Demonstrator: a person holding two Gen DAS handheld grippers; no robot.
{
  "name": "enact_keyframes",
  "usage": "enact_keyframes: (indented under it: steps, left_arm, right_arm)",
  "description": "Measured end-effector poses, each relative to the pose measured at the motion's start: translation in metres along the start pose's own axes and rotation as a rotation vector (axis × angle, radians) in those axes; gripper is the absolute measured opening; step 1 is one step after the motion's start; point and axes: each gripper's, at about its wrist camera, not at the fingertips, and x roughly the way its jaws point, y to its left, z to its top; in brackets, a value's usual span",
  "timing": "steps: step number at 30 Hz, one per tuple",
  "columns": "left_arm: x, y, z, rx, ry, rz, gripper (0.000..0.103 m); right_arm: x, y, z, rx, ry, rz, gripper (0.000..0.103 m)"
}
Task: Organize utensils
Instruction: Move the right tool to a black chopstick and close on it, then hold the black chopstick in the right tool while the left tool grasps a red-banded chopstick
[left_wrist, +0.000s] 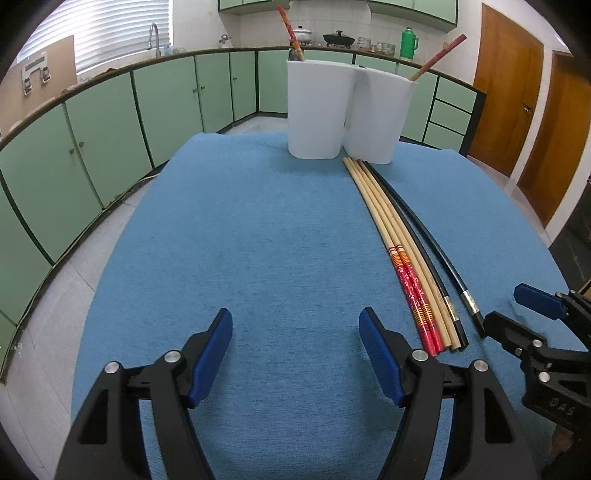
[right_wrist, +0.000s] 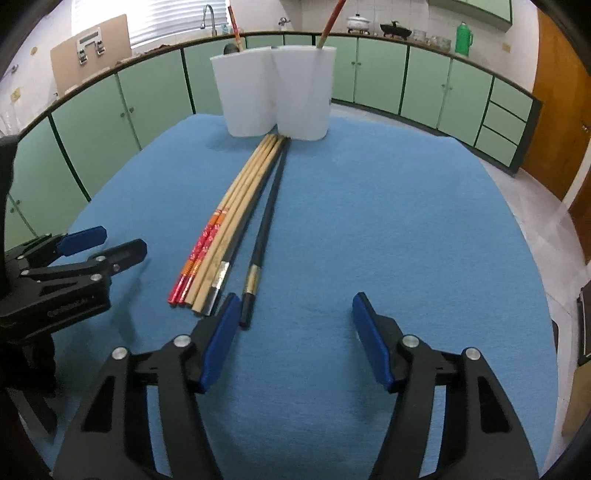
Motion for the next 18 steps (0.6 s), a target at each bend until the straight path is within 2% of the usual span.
enact_keyframes:
  steps: [2, 5, 8, 9, 10, 15, 18]
  left_arm:
    - [0.000, -0.001, 0.000, 0.005, -0.001, 0.002, 0.070]
    - [-0.001, -0.002, 0.000, 0.012, -0.001, 0.002, 0.070]
    - [-0.001, -0.002, -0.001, 0.018, 0.003, -0.001, 0.071]
    - [-0.001, -0.002, -0.001, 0.020, 0.004, -0.001, 0.071]
    - [-0.001, -0.003, -0.001, 0.022, 0.006, 0.000, 0.071]
    - [-0.002, -0.005, -0.002, 0.034, 0.007, -0.009, 0.071]
    - [-0.004, -0.010, -0.003, 0.044, 0.009, -0.030, 0.071]
  right_arm:
    - [-0.002, 0.000, 0.001, 0.014, 0.003, 0.035, 0.054]
    - [0.003, 0.008, -0.001, 0.006, 0.027, 0.071, 0.041]
    - [0.004, 0.014, -0.003, -0.015, 0.027, 0.052, 0.027]
    - [0.004, 0.014, -0.002, -0.016, 0.027, 0.059, 0.014]
    - [0.006, 0.015, -0.002, -0.014, 0.028, 0.062, 0.007]
    - [0.005, 0.011, -0.002, 0.004, 0.025, 0.078, 0.007]
    - [0.001, 0.001, -0.003, 0.033, 0.018, 0.047, 0.006]
